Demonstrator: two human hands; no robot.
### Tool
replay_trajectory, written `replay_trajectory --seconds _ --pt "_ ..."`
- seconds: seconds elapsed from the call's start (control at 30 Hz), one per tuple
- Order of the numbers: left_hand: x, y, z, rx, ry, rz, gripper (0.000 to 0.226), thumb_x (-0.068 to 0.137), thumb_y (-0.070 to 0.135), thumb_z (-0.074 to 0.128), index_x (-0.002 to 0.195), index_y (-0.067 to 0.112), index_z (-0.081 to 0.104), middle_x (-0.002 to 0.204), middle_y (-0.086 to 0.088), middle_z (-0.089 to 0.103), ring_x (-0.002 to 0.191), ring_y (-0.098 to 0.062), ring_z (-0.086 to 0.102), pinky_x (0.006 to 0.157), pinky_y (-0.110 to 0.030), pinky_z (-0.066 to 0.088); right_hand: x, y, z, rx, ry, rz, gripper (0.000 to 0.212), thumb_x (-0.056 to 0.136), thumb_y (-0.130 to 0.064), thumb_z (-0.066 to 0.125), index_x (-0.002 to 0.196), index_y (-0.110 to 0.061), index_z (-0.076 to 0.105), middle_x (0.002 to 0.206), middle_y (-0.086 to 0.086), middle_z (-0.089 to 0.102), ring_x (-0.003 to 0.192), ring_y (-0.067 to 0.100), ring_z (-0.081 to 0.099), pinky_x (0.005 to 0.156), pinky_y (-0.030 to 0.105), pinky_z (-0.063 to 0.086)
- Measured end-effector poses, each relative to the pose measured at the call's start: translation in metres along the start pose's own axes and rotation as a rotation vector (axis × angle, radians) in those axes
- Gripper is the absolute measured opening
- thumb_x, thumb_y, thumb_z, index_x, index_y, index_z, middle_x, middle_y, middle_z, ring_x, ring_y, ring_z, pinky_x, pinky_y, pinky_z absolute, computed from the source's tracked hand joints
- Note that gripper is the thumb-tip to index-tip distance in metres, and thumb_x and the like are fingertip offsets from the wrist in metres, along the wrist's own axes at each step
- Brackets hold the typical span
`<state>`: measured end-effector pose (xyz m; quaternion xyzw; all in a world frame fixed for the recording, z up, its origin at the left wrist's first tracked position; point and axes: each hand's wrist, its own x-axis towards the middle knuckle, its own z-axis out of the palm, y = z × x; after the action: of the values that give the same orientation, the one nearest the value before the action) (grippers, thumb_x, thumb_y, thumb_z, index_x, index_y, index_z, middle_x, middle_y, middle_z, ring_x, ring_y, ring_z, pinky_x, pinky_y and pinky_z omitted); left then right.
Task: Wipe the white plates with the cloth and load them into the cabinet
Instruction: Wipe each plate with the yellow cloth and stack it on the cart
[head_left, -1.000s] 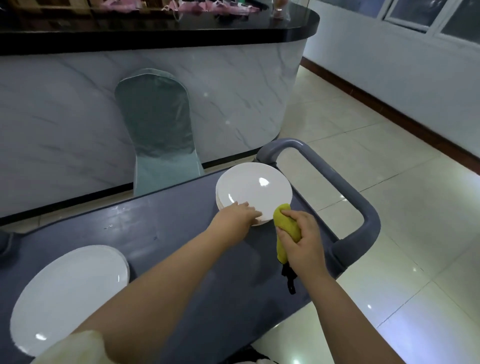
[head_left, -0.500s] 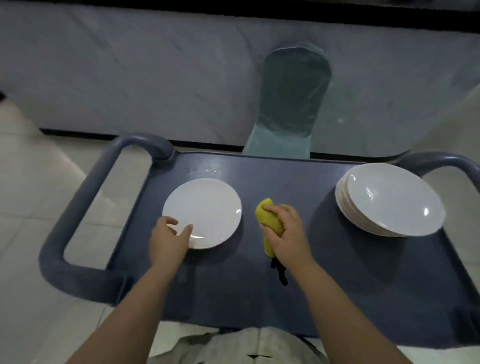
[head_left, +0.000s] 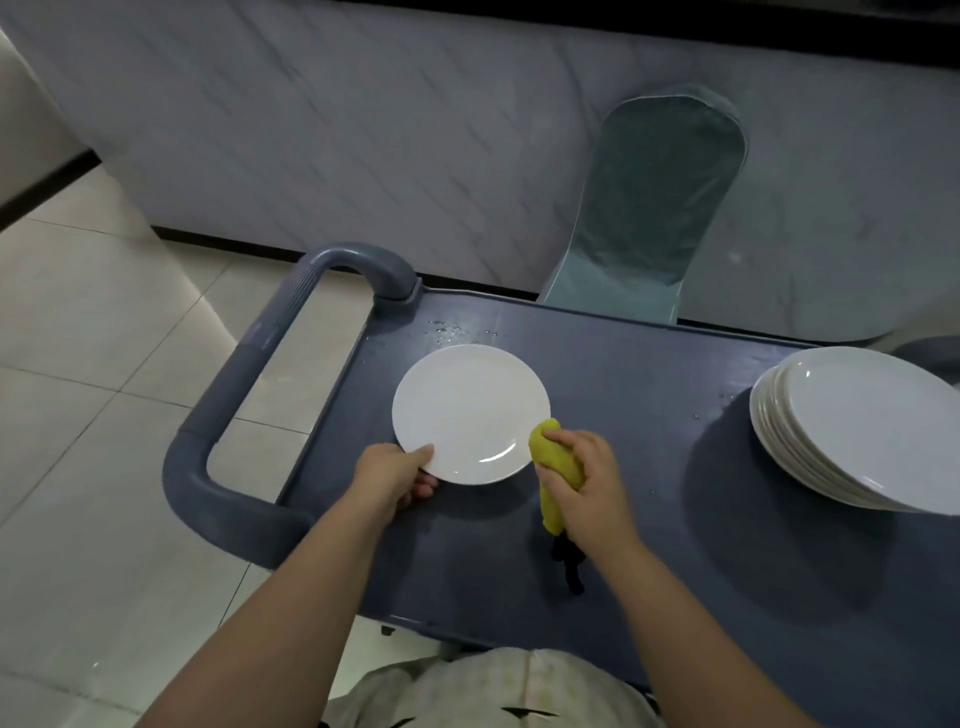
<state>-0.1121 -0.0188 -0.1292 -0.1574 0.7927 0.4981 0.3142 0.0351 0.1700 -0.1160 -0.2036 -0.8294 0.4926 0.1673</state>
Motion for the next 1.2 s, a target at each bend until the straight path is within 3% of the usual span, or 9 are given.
replay_trajectory --seconds 0.13,0.27,0.33,0.53,0.8,1.0,1.07,1.13,1.2 --pt "0.003 -0.006 -0.011 -0.091 0.037 0.049 0.024 0.092 0.024 0.065 0.080 0.004 0.059 0.061 -0.010 0.069 0.046 -0.016 0.060 0.042 -0.023 0.043 -0.001 0.003 -0.002 0.010 0.041 0.033 0.050 0.085 -0.012 0.069 0.104 -0.055 0.052 0.109 -0.032 0.047 0.106 -0.006 0.049 0.087 0.011 0.036" --pt "-0.001 -0.013 -0.023 -0.271 0.121 0.125 0.026 0.094 0.018 0.061 0.075 0.008 0.047 0.090 -0.017 0.064 0.078 -0.029 0.067 0.057 -0.034 0.058 0.001 0.003 -0.006 0.026 0.073 0.048 0.047 0.086 -0.013 0.069 0.103 -0.053 0.052 0.109 -0.029 0.047 0.106 -0.008 0.048 0.087 0.009 0.035" --pt "-0.007 -0.009 -0.026 -0.345 0.142 0.193 0.024 0.094 0.017 0.059 0.076 0.008 0.046 0.092 -0.015 0.061 0.083 -0.028 0.065 0.055 -0.033 0.059 0.002 0.002 -0.009 0.035 0.087 0.050 0.047 0.086 -0.012 0.068 0.103 -0.053 0.052 0.109 -0.029 0.047 0.106 -0.010 0.048 0.086 0.007 0.036" --pt "-0.028 0.054 -0.041 -0.275 0.158 0.424 0.023 0.091 0.015 0.060 0.076 0.010 0.043 0.082 -0.013 0.055 0.069 -0.025 0.062 0.047 -0.030 0.055 0.009 -0.008 -0.016 0.063 0.123 0.009 0.046 0.087 -0.010 0.068 0.104 -0.050 0.052 0.112 -0.019 0.049 0.106 -0.015 0.044 0.085 -0.002 0.032" --pt "-0.050 0.139 -0.055 -0.011 0.103 0.483 0.029 0.079 0.020 0.070 0.102 0.021 0.054 0.087 -0.012 0.068 0.060 -0.022 0.072 0.049 -0.030 0.056 0.007 -0.014 -0.012 -0.057 0.051 -0.102 0.054 0.084 -0.016 0.069 0.109 -0.061 0.051 0.117 -0.031 0.042 0.113 0.006 0.046 0.092 0.017 0.035" --pt "-0.066 0.085 -0.096 -0.354 -0.254 0.302 0.027 0.090 0.004 0.060 0.114 0.016 0.062 0.086 -0.002 0.076 0.074 -0.019 0.074 0.058 -0.032 0.058 0.008 -0.017 -0.033 0.044 0.187 -0.010 0.046 0.085 -0.012 0.071 0.111 -0.047 0.055 0.115 -0.022 0.051 0.104 -0.006 0.050 0.090 0.023 0.043" --pt "-0.068 0.053 -0.092 -0.503 -0.330 0.228 0.034 0.087 -0.003 0.057 0.113 0.018 0.065 0.092 -0.003 0.076 0.078 -0.021 0.074 0.061 -0.035 0.059 0.011 -0.027 -0.043 0.102 0.224 0.044 0.041 0.083 -0.016 0.073 0.113 -0.039 0.058 0.115 -0.013 0.057 0.099 -0.006 0.054 0.081 0.014 0.046" --pt "-0.071 0.028 -0.070 -0.627 -0.369 0.187 0.040 0.077 -0.006 0.059 0.109 0.017 0.067 0.096 -0.006 0.075 0.078 -0.022 0.073 0.060 -0.037 0.059 0.014 -0.048 -0.043 0.083 0.124 -0.014 0.040 0.080 -0.020 0.077 0.108 -0.042 0.059 0.110 -0.016 0.060 0.095 -0.006 0.056 0.072 0.007 0.044" --pt "-0.077 0.013 -0.043 -0.730 -0.448 0.166 0.048 0.069 -0.003 0.063 0.114 0.014 0.067 0.101 -0.009 0.073 0.082 -0.024 0.072 0.062 -0.037 0.058 0.015 -0.077 -0.027 0.010 -0.048 -0.111 0.037 0.076 -0.032 0.076 0.108 -0.044 0.060 0.110 -0.024 0.059 0.099 -0.005 0.055 0.079 0.008 0.043"
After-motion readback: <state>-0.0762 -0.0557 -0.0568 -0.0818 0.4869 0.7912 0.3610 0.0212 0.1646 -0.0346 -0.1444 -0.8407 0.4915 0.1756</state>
